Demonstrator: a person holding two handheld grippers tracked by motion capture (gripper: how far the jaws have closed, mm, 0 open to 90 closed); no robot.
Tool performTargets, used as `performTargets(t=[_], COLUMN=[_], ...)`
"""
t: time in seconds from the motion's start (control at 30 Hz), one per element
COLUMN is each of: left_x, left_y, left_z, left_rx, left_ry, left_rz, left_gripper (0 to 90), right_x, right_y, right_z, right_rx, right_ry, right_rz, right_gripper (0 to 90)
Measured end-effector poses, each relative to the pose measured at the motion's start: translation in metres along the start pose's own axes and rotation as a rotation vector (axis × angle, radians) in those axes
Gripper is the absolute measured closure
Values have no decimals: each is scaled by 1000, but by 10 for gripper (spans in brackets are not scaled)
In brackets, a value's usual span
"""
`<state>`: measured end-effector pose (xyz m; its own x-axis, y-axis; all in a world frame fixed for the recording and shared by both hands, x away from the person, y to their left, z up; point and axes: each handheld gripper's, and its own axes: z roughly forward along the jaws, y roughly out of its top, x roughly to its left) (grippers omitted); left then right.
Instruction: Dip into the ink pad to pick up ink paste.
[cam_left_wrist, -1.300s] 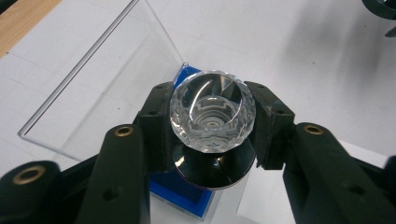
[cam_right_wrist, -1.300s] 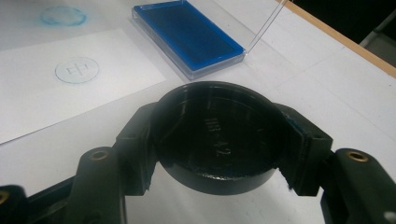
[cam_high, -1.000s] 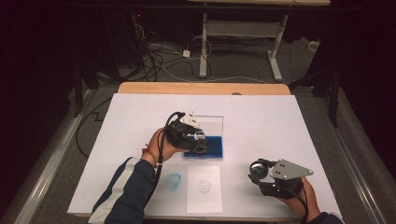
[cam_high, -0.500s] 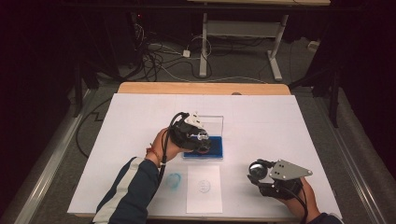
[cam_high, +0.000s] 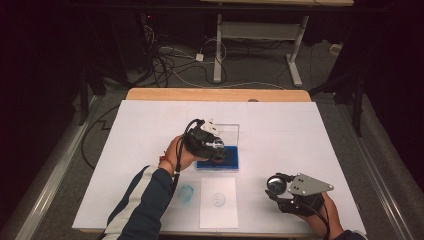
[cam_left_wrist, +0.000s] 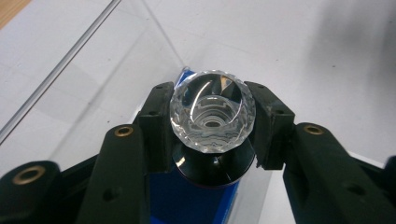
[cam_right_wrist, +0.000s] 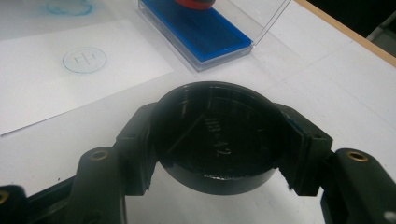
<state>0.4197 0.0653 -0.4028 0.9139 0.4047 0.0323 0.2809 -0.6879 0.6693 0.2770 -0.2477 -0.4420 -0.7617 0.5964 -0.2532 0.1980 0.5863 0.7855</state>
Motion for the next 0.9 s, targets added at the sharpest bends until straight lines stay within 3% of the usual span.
performTargets(t=[0.33,0.53,0.73,0.77,0.8,0.9], left_x=[-1,0,2,1,0,0], left_y=[-3,-7,-11,-11,-11,-11], left_z=[13,17,21,23,24,25], left_rx=[3,11,6,11,29,15], left_ry=[-16,17,-7,-3,31,25], left_rz=[-1,-9,-19,-14,0,-2], left_gripper=[540,540,540,540,540,540], right_x=[2,2,1,1,1,2], right_y=[0,-1,-2,-2,-2,-2], right_z=[-2,-3,-4,-4,-4,-5], right_rx=[0,0,1,1,1,2], right_ry=[-2,-3,-2,-3,-4,-3], right_rz=[-3,-7,2,0,1,-2], right_gripper=[379,379,379,379,379,379])
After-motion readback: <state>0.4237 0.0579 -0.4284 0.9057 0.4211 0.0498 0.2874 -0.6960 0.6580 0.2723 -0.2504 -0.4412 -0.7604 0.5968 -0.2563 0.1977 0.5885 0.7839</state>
